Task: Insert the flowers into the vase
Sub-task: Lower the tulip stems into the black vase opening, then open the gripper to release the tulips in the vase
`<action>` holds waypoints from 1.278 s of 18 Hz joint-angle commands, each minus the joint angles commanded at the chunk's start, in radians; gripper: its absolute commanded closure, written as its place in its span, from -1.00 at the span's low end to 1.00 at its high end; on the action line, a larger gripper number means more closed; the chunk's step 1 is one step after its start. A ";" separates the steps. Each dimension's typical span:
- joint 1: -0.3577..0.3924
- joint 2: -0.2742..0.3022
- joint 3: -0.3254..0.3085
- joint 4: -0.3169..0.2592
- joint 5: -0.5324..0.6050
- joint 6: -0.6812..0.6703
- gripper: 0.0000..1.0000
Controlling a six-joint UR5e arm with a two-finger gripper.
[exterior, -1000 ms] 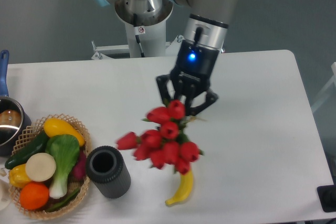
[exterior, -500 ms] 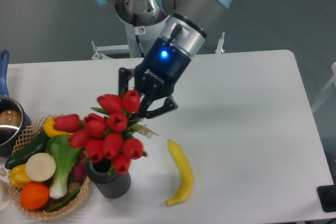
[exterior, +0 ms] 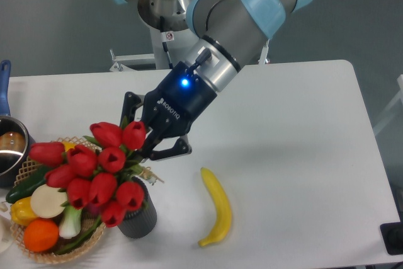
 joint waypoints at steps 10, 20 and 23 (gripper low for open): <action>-0.054 -0.052 0.029 0.018 -0.002 0.000 0.94; -0.063 -0.060 -0.047 0.020 0.000 0.003 0.89; -0.063 -0.093 -0.046 0.020 0.014 0.008 0.86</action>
